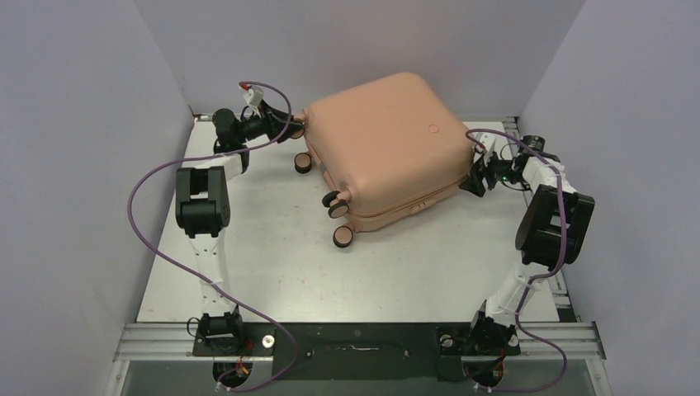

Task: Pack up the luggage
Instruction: Zip the luggage at the center of the board.

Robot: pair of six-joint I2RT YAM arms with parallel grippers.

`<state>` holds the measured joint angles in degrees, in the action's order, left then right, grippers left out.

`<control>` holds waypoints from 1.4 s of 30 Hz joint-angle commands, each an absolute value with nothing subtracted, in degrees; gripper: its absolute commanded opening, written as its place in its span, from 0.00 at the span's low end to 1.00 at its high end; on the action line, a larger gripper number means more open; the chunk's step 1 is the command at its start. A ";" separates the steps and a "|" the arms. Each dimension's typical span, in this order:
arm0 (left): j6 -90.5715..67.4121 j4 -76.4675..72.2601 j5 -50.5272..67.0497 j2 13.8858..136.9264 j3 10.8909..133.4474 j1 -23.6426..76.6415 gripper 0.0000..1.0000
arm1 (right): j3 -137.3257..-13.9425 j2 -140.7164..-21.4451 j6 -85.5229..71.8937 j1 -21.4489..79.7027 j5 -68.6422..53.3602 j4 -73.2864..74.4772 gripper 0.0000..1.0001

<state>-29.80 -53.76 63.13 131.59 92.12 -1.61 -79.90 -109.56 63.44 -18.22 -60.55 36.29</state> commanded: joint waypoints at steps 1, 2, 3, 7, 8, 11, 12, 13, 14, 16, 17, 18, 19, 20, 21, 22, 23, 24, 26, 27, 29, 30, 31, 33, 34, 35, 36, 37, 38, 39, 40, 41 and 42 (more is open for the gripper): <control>-30.98 -55.67 66.59 128.77 92.29 -2.37 0.00 | -83.67 -110.01 70.60 -16.17 -67.64 44.22 0.60; -31.09 -55.78 66.59 128.73 92.20 -2.37 0.00 | -83.68 -109.93 71.10 -16.07 -68.17 44.95 0.57; -31.11 -55.81 66.62 128.66 92.12 -2.37 0.00 | -83.30 -109.68 70.78 -16.19 -68.78 44.75 0.54; -31.54 -56.05 66.62 128.42 91.98 -2.20 0.00 | -81.07 -107.99 65.43 -16.35 -69.30 39.12 0.24; -31.50 -56.15 66.62 128.29 91.83 -2.12 0.00 | -80.53 -107.67 64.23 -16.41 -68.99 37.98 0.17; -31.52 -56.38 66.62 127.79 91.30 -2.02 0.00 | -79.50 -106.77 63.04 -16.67 -69.05 37.19 0.05; -31.47 -56.42 66.54 127.65 91.12 -1.97 0.00 | -79.38 -106.32 63.76 -16.70 -69.15 38.06 0.05; -31.39 -56.43 66.42 127.51 90.86 -1.94 0.00 | -79.10 -105.89 64.88 -16.70 -69.28 39.22 0.05; -31.38 -56.43 66.19 127.41 90.64 -1.99 0.00 | -78.79 -105.30 65.94 -16.70 -69.34 40.30 0.05; -30.77 -55.67 64.68 126.82 89.75 -2.02 0.00 | -77.79 -103.83 67.86 -16.70 -69.35 42.07 0.05; -29.94 -54.24 63.57 126.39 89.47 -1.98 0.00 | -76.89 -102.84 68.37 -16.74 -69.27 42.49 0.05; -28.45 -51.97 62.25 125.99 89.32 -1.94 0.00 | -75.90 -101.78 68.52 -16.78 -69.07 42.50 0.05; -26.97 -49.39 60.81 125.56 89.22 -1.92 0.00 | -74.78 -100.54 68.69 -16.79 -68.69 42.46 0.05; -25.12 -47.00 59.40 125.04 89.13 -1.86 0.00 | -73.62 -99.14 68.51 -16.79 -68.37 42.12 0.05; -23.11 -44.48 58.08 124.61 89.05 -1.77 0.00 | -72.16 -97.77 68.55 -16.85 -68.18 42.01 0.05; -21.14 -42.24 56.69 124.21 89.02 -1.68 0.00 | -70.79 -96.30 68.30 -16.87 -67.79 41.56 0.05; -19.02 -39.56 55.15 123.72 89.03 -1.55 0.00 | -69.46 -94.80 67.44 -16.87 -67.37 40.60 0.05; -16.83 -37.30 53.95 123.47 89.18 -1.44 0.00 | -67.85 -93.14 66.69 -16.87 -66.76 39.02 0.05; -14.90 -34.36 52.29 123.15 89.21 -1.17 0.00 | -64.86 -90.24 64.14 -16.43 -65.03 35.63 0.05; -14.52 -33.64 51.81 123.03 89.13 -1.01 0.00 | -63.40 -88.88 62.94 -16.03 -64.02 33.79 0.05; -14.42 -33.27 51.42 122.90 88.89 -0.66 0.00 | -61.53 -87.46 62.12 -15.18 -62.60 32.43 0.05; -14.29 -32.93 50.90 122.77 88.78 -0.51 0.00 | -61.07 -87.10 61.84 -14.60 -62.05 32.20 0.05; -14.12 -32.51 50.45 122.66 88.71 -0.49 0.00 | -60.82 -86.81 61.22 -13.90 -61.41 31.86 0.05; -13.74 -31.22 48.61 122.12 88.49 0.45 0.00 | -59.22 -85.52 58.35 -12.13 -58.69 28.68 0.05; -13.45 -30.45 47.49 121.78 88.24 1.54 0.00 | -58.02 -84.62 57.04 -10.59 -57.08 26.84 0.05; -13.07 -29.63 46.29 121.47 88.02 2.35 0.00 | -56.79 -83.52 56.12 -9.45 -55.65 25.00 0.05; -12.62 -28.42 44.99 121.13 87.91 2.72 0.00 | -55.74 -82.53 55.13 -8.16 -54.13 23.47 0.05; -12.19 -27.06 43.65 120.84 87.94 3.44 0.00 | -54.97 -81.73 54.55 -7.18 -53.38 22.58 0.05; -11.99 -25.74 42.15 120.77 88.13 4.02 0.00 | -54.63 -81.35 54.31 -6.45 -53.32 22.29 0.05; -12.04 -24.21 40.97 120.80 88.68 4.45 0.00 | -54.50 -81.18 53.94 -5.94 -53.68 22.36 0.05; -12.16 -22.76 40.04 120.96 89.25 4.88 0.00 | -54.60 -81.10 54.16 -5.72 -54.66 23.07 0.05; -12.40 -21.41 39.06 121.14 89.82 5.18 0.00 | -54.77 -81.08 55.03 -5.57 -55.99 24.22 0.05; -12.89 -20.65 38.28 121.29 90.12 5.38 0.00 | -55.12 -81.22 55.93 -5.54 -57.39 25.35 0.05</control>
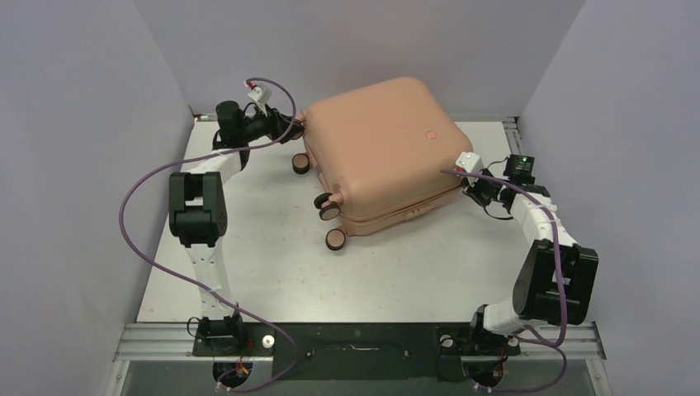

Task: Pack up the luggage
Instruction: Zip the luggage at the center of the board.

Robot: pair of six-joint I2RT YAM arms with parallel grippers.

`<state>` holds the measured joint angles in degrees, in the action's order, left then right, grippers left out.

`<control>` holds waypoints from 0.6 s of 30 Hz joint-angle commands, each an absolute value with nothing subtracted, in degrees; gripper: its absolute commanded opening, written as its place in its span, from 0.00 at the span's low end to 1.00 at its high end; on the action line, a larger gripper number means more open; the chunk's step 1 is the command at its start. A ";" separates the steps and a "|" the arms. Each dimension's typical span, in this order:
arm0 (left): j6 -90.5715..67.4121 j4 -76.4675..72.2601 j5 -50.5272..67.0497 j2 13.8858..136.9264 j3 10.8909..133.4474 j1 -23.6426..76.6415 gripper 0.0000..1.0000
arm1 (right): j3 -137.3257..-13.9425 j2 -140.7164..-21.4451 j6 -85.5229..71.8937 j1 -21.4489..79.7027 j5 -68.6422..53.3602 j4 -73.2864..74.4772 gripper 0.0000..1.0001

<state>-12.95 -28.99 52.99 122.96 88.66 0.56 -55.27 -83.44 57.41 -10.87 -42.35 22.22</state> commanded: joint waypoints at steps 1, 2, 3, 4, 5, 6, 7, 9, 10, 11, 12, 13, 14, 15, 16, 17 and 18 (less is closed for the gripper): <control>-13.64 -20.54 37.86 121.41 90.12 5.48 0.00 | -55.71 -81.54 57.45 -5.60 -59.00 27.16 0.05; -14.23 -20.77 37.70 121.46 89.98 5.57 0.00 | -56.62 -82.23 60.30 -5.62 -60.30 29.94 0.05; -14.58 -21.24 37.38 121.39 89.66 5.62 0.00 | -57.71 -83.40 62.57 -5.62 -61.03 32.92 0.05; -14.62 -21.62 36.87 121.24 89.23 5.75 0.00 | -59.17 -84.89 66.63 -5.69 -61.80 37.74 0.05; -14.45 -21.77 36.57 121.08 89.01 5.84 0.00 | -61.01 -86.60 70.56 -5.85 -62.48 42.41 0.05; -14.21 -21.65 35.96 120.99 88.89 5.88 0.00 | -62.72 -88.37 74.68 -6.11 -63.39 47.77 0.05; -13.97 -21.61 35.40 120.90 88.75 5.89 0.00 | -64.61 -90.06 79.33 -6.65 -64.72 52.70 0.05; -13.14 -21.57 34.27 120.72 88.48 5.88 0.00 | -68.41 -93.25 87.02 -8.08 -67.31 62.73 0.05; -12.88 -21.72 33.60 120.68 88.28 5.89 0.00 | -70.75 -94.48 90.62 -9.35 -68.02 66.63 0.05; -12.95 -21.77 33.52 120.65 88.29 5.89 0.00 | -72.10 -95.23 92.65 -10.50 -68.70 69.29 0.05; -13.41 -21.89 33.86 120.73 88.37 5.79 0.00 | -73.02 -95.42 93.80 -11.96 -69.33 70.80 0.05; -13.89 -21.73 34.83 120.76 88.75 5.72 0.00 | -73.61 -95.23 94.11 -13.16 -69.52 71.34 0.05; -14.48 -21.15 35.79 120.99 89.42 5.65 0.00 | -73.94 -94.65 93.85 -13.90 -69.05 71.19 0.05; -15.11 -20.12 36.38 120.93 90.57 5.67 0.00 | -74.03 -93.76 91.66 -14.12 -67.92 69.67 0.05; -15.79 -19.20 36.65 120.75 91.38 5.71 0.00 | -73.55 -91.99 88.63 -14.22 -67.08 67.23 0.05; -16.64 -18.57 36.95 120.43 91.96 5.79 0.00 | -72.71 -90.35 86.03 -14.17 -66.36 65.19 0.05; -17.18 -17.93 36.81 120.03 92.46 5.92 0.00 | -71.78 -88.63 81.48 -13.90 -65.53 62.19 0.05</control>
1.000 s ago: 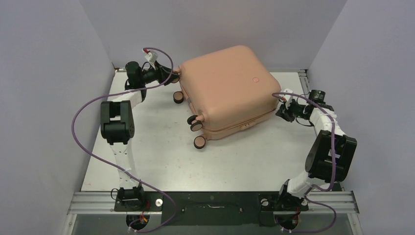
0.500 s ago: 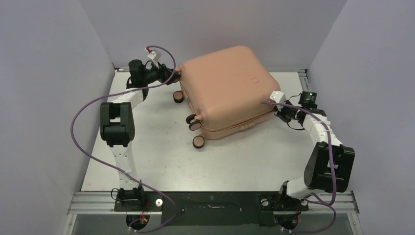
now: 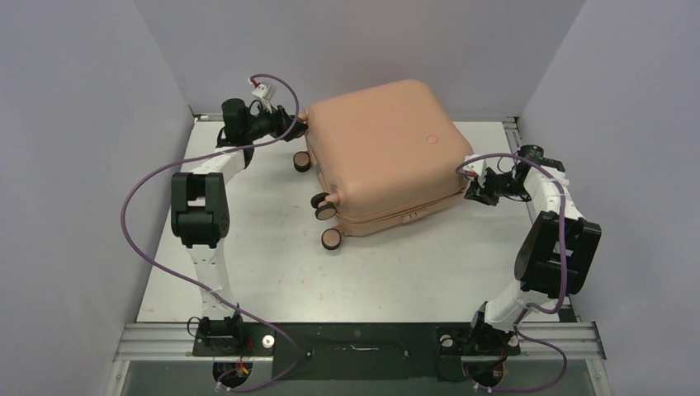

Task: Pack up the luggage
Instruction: Zip the luggage at the center of the board.

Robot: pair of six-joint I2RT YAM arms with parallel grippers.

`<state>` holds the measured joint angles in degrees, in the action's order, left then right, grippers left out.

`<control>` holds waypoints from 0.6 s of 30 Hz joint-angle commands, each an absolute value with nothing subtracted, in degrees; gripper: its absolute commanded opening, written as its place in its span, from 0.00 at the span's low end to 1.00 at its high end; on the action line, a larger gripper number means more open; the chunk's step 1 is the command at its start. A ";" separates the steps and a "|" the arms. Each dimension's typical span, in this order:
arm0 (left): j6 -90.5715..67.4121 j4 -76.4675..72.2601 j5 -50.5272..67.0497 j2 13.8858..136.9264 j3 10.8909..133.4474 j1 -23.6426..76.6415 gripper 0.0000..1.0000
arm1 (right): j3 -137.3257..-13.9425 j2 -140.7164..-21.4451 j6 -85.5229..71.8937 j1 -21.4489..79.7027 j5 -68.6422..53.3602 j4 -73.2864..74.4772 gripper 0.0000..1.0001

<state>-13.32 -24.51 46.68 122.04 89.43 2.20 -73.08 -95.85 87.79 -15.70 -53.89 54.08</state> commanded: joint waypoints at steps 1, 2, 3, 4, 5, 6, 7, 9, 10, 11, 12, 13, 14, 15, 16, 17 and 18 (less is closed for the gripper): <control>-17.56 -17.02 36.48 119.57 93.07 6.11 0.00 | -70.89 -86.97 78.26 -13.48 -65.05 59.22 0.05; -17.88 -16.05 36.29 119.23 93.67 6.29 0.00 | -70.18 -85.52 73.79 -13.22 -64.92 56.65 0.05; -18.26 -15.12 35.99 118.85 94.14 6.52 0.00 | -69.19 -83.88 66.64 -12.69 -64.09 50.98 0.05; -18.50 -14.14 35.74 118.64 94.70 6.75 0.00 | -68.07 -82.37 59.81 -12.07 -62.60 43.91 0.05; -18.54 -12.78 35.43 118.51 95.40 7.07 0.00 | -66.77 -80.63 54.53 -11.44 -60.98 39.27 0.05; -18.31 -11.17 35.05 118.34 96.05 7.38 0.00 | -65.40 -79.08 49.90 -10.63 -59.15 34.31 0.05; -18.50 -10.59 35.31 118.07 96.25 7.60 0.00 | -63.66 -77.72 45.23 -10.04 -56.80 29.93 0.05; -19.80 -11.28 35.89 117.23 96.35 7.73 0.00 | -62.44 -76.14 38.68 -9.93 -55.56 24.39 0.05; -20.20 -10.84 36.54 117.06 97.14 7.79 0.00 | -62.70 -76.08 36.71 -9.89 -54.77 23.38 0.05; -20.29 -10.06 37.10 116.87 98.06 7.82 0.00 | -63.33 -76.35 36.35 -9.71 -54.42 23.93 0.05; -20.26 -9.49 37.57 116.52 98.85 7.80 0.00 | -63.92 -76.84 36.93 -9.53 -53.97 24.95 0.05; -20.23 -9.11 37.80 116.01 99.21 7.78 0.00 | -64.32 -77.17 37.15 -9.43 -53.33 25.56 0.05; -20.22 -8.84 37.94 115.25 99.20 7.70 0.00 | -64.47 -77.46 37.22 -9.35 -52.74 26.03 0.05; -20.22 -8.67 38.04 114.70 98.96 7.69 0.00 | -64.67 -77.90 37.64 -9.21 -52.52 26.82 0.05; -20.03 -8.31 38.13 114.24 98.63 7.68 0.00 | -64.93 -78.28 38.57 -9.01 -52.52 28.31 0.05; -19.96 -8.16 38.19 113.75 97.98 7.65 0.00 | -65.06 -78.65 39.57 -8.78 -52.81 29.75 0.05; -19.86 -8.40 38.03 113.32 97.12 7.71 0.00 | -65.04 -78.95 41.16 -8.36 -53.19 31.27 0.05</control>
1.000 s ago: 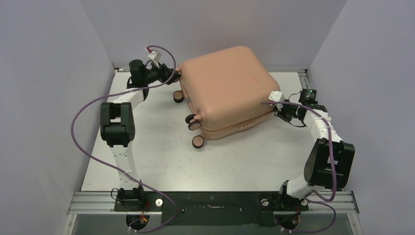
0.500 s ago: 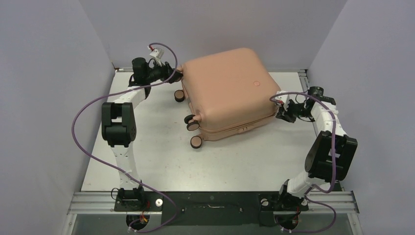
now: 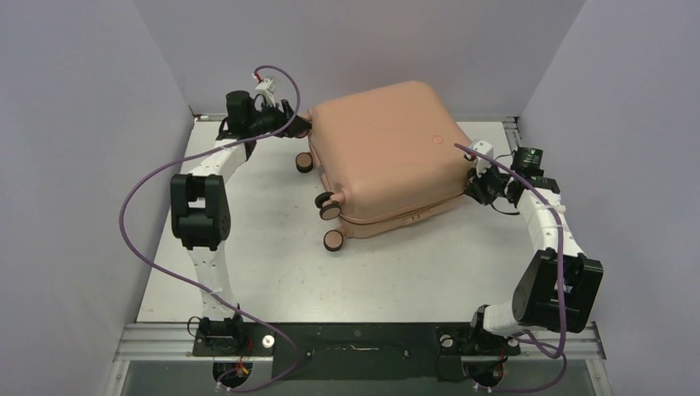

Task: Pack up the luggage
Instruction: Zip the luggage at the center of the board.

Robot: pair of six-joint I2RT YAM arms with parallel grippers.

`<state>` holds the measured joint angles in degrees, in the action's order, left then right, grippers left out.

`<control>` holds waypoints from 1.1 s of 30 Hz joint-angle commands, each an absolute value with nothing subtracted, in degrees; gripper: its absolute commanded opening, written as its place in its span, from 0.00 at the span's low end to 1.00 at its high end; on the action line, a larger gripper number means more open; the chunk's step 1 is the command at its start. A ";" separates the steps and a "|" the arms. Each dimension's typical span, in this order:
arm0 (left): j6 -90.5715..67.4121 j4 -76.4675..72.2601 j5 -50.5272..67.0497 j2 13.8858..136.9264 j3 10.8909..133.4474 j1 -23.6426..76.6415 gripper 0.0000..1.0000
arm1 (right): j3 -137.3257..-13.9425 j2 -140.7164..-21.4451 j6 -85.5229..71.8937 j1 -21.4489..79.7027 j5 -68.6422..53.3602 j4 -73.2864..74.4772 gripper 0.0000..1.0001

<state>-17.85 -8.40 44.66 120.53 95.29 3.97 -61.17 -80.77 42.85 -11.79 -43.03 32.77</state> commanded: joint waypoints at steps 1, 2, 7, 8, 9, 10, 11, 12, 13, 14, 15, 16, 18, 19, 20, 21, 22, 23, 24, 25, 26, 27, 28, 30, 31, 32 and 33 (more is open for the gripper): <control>-19.86 -8.59 37.83 113.00 96.37 7.72 0.00 | -65.02 -79.06 42.41 -7.82 -53.81 33.24 0.05; -19.79 -8.80 37.57 112.83 95.65 7.80 0.00 | -64.98 -79.03 44.87 -7.15 -54.67 35.40 0.05; -18.76 -8.81 35.84 112.85 93.95 8.23 0.00 | -66.20 -80.19 55.58 -4.99 -59.20 47.30 0.05; -18.53 -8.79 35.44 112.92 93.65 8.40 0.00 | -67.00 -80.83 59.29 -4.57 -60.38 52.56 0.05; -18.39 -9.05 35.20 112.98 93.16 8.51 0.00 | -67.42 -81.54 62.99 -4.42 -61.28 56.32 0.05; -18.25 -9.21 34.95 113.02 92.67 8.64 0.00 | -67.76 -82.02 66.45 -4.25 -61.92 59.54 0.05; -17.99 -9.27 34.49 113.09 92.11 8.88 0.00 | -67.80 -82.34 69.76 -4.25 -62.57 62.62 0.05; -17.66 -9.68 34.04 113.18 91.47 9.08 0.00 | -67.53 -82.43 71.96 -4.22 -62.95 64.31 0.05; -17.40 -9.75 33.63 113.32 90.95 9.25 0.00 | -66.94 -82.21 73.30 -4.22 -63.35 65.30 0.05; -17.33 -9.83 33.36 113.53 90.55 9.37 0.00 | -66.21 -81.74 73.60 -4.22 -63.37 65.16 0.05; -17.32 -9.84 33.02 113.74 90.18 9.40 0.00 | -65.37 -81.09 74.15 -4.17 -63.32 65.01 0.05; -17.31 -9.95 32.68 113.87 90.00 9.48 0.00 | -64.39 -80.24 73.84 -4.03 -62.53 63.82 0.05; -17.30 -10.11 31.70 114.11 89.53 9.52 0.00 | -62.23 -78.17 71.09 -3.92 -60.63 59.93 0.05; -17.31 -10.11 31.38 114.23 89.48 9.53 0.00 | -61.08 -77.07 70.15 -3.91 -59.97 58.37 0.05; -17.36 -10.04 31.19 114.36 89.52 9.61 0.00 | -60.06 -76.08 68.86 -3.67 -59.80 57.12 0.05; -17.40 -9.96 30.94 114.49 89.56 9.66 0.00 | -59.24 -75.23 67.74 -3.12 -60.18 55.99 0.05; -17.54 -9.81 30.77 114.66 89.64 9.77 0.00 | -58.63 -74.55 65.42 -1.99 -60.39 54.65 0.05; -17.58 -9.61 30.43 114.84 89.77 9.99 0.00 | -58.15 -73.82 63.31 -0.74 -60.46 53.02 0.05; -17.53 -9.32 30.08 114.98 89.88 10.32 0.00 | -57.64 -73.09 60.60 1.46 -60.28 50.63 0.05; -17.51 -9.06 29.86 115.08 89.95 10.66 0.00 | -56.79 -71.99 57.73 3.57 -60.59 47.85 0.05; -17.38 -8.67 29.62 115.25 90.08 11.09 0.00 | -56.24 -71.35 55.33 4.80 -60.97 44.27 0.05; -17.18 -8.12 29.43 115.41 90.15 11.42 0.00 | -56.18 -71.30 53.86 6.07 -61.38 42.74 0.05; -17.14 -7.63 29.17 115.60 90.29 11.77 0.00 | -56.62 -71.87 53.70 7.02 -62.00 42.37 0.05; -16.86 -6.43 28.67 116.23 90.88 12.30 0.00 | -57.07 -73.29 53.44 8.95 -63.21 41.36 0.05; -16.75 -5.91 28.50 116.55 91.14 12.48 0.00 | -56.90 -74.01 52.56 10.26 -63.46 40.23 0.05; -16.64 -5.44 28.28 116.85 91.36 12.58 0.00 | -56.98 -74.77 52.10 11.86 -63.26 39.56 0.05; -16.49 -5.00 28.03 117.03 91.47 12.65 0.00 | -57.22 -75.64 52.29 13.39 -62.88 39.55 0.05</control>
